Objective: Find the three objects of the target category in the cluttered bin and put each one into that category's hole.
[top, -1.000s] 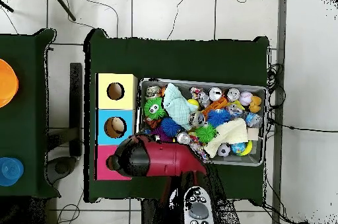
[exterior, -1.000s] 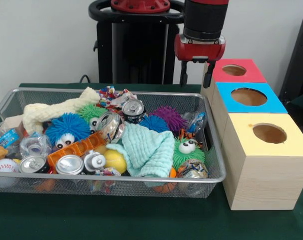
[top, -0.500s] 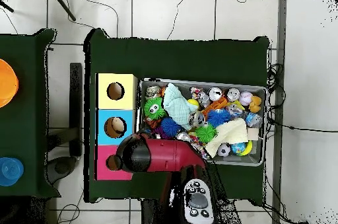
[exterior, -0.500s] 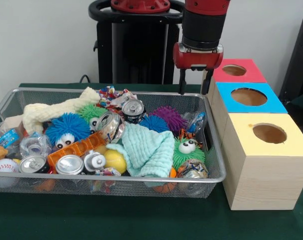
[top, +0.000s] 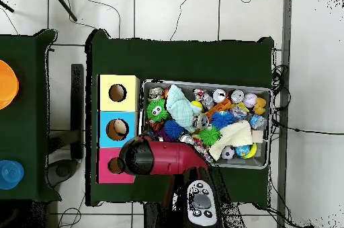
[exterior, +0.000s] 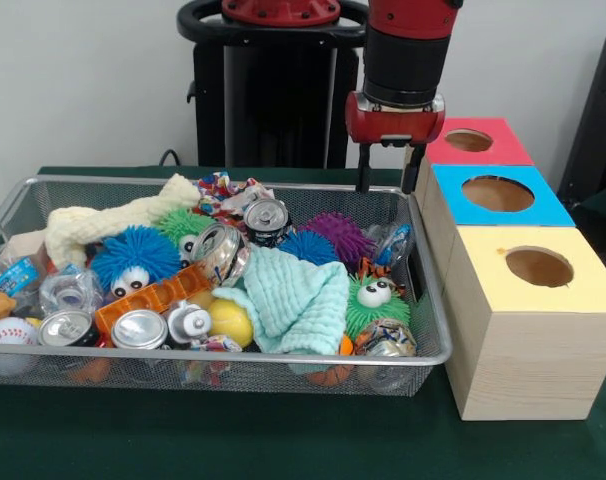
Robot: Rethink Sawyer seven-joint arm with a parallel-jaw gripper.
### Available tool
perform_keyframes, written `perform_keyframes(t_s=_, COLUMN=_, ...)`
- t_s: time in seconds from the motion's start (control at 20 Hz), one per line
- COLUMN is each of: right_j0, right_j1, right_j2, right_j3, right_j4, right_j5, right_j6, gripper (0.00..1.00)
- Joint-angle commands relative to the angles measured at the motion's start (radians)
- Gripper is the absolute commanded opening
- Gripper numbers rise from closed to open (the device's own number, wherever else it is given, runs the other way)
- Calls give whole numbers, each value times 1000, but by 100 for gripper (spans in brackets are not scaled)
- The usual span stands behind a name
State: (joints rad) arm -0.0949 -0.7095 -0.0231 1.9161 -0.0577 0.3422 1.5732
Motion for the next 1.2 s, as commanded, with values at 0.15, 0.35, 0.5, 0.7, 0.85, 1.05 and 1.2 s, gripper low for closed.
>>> perform_keyframes(t_s=0.15, right_j0=-36, right_j1=50, right_j2=22, right_j3=-22, right_j4=39, right_j5=-116, right_j6=213, gripper=100)
perform_keyframes(t_s=0.35, right_j0=-47, right_j1=55, right_j2=22, right_j3=-32, right_j4=64, right_j5=-135, right_j6=229, gripper=100)
perform_keyframes(t_s=0.5, right_j0=-50, right_j1=81, right_j2=9, right_j3=-35, right_j4=113, right_j5=-149, right_j6=273, gripper=100)
perform_keyframes(t_s=0.7, right_j0=-26, right_j1=112, right_j2=-29, right_j3=-34, right_j4=176, right_j5=-202, right_j6=326, gripper=100)
perform_keyframes(t_s=0.85, right_j0=-3, right_j1=131, right_j2=-51, right_j3=-28, right_j4=207, right_j5=-245, right_j6=336, gripper=100)
perform_keyframes(t_s=1.05, right_j0=57, right_j1=138, right_j2=-90, right_j3=1, right_j4=278, right_j5=-297, right_j6=388, gripper=100)
perform_keyframes(t_s=1.2, right_j0=88, right_j1=139, right_j2=-114, right_j3=22, right_j4=342, right_j5=-329, right_j6=440, gripper=100)
